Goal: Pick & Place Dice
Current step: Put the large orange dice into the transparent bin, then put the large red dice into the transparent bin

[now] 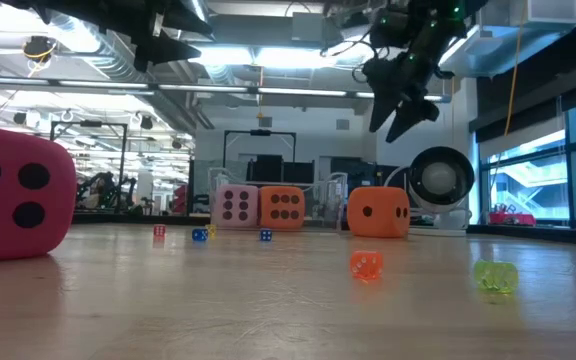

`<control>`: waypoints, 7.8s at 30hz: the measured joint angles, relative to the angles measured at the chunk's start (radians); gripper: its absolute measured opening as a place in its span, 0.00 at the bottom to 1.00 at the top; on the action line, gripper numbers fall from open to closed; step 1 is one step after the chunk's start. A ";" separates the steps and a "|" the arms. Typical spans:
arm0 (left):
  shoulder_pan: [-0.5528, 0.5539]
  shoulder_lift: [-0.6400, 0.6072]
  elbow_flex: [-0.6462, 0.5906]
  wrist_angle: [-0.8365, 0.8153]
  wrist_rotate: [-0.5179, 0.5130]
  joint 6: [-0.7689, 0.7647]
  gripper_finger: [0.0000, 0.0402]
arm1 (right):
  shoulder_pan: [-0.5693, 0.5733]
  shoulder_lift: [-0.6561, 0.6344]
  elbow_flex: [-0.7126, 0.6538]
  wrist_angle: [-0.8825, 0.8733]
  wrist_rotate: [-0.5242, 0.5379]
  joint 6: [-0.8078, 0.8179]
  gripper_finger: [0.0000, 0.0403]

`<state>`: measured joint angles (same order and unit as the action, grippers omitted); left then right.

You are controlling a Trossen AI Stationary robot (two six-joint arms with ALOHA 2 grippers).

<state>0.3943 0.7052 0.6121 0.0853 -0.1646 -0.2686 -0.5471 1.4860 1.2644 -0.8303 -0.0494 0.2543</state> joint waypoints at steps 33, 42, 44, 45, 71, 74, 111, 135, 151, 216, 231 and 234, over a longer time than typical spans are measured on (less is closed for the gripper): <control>0.000 0.000 0.000 0.000 -0.001 0.001 0.67 | -0.011 0.256 0.001 0.038 0.061 -0.166 0.82; 0.000 0.000 0.000 0.000 -0.001 0.001 0.67 | 0.061 0.259 0.004 0.026 -0.025 -0.158 0.82; 0.000 0.000 0.000 0.000 -0.001 0.001 0.67 | 0.080 0.261 0.003 0.017 -0.027 -0.147 0.82; 0.000 0.000 0.000 0.000 -0.001 0.001 0.67 | 0.090 0.261 0.002 0.013 -0.025 -0.133 0.82; 0.000 0.000 0.000 0.000 -0.001 0.002 0.67 | 0.142 0.260 0.002 0.010 0.035 -0.136 0.39; 0.000 0.000 0.000 0.000 -0.001 0.002 0.67 | 0.143 0.260 0.002 0.011 0.034 -0.165 0.39; 0.000 -0.078 0.022 0.029 -0.001 0.093 0.67 | 0.135 0.286 0.002 1.087 0.089 -0.113 0.40; 0.000 -0.170 0.027 0.015 -0.027 0.096 0.67 | 0.145 0.506 -0.004 1.335 0.254 -0.130 0.40; 0.000 -0.168 0.027 0.015 -0.058 0.096 0.67 | 0.197 0.573 -0.080 1.603 0.330 -0.093 0.40; 0.000 -0.167 0.027 0.007 -0.081 0.099 0.67 | 0.195 0.612 0.056 1.381 0.243 -0.263 0.74; 0.000 -0.168 0.027 -0.022 -0.075 0.096 0.67 | 0.192 0.421 0.057 1.093 0.248 -0.342 0.74; 0.000 -0.170 0.027 -0.081 -0.074 0.079 0.67 | 0.196 0.326 0.057 0.949 0.168 -0.370 0.74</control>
<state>0.3944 0.5354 0.6392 0.0045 -0.2389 -0.1892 -0.3515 1.8124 1.3212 0.1188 0.1182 -0.1157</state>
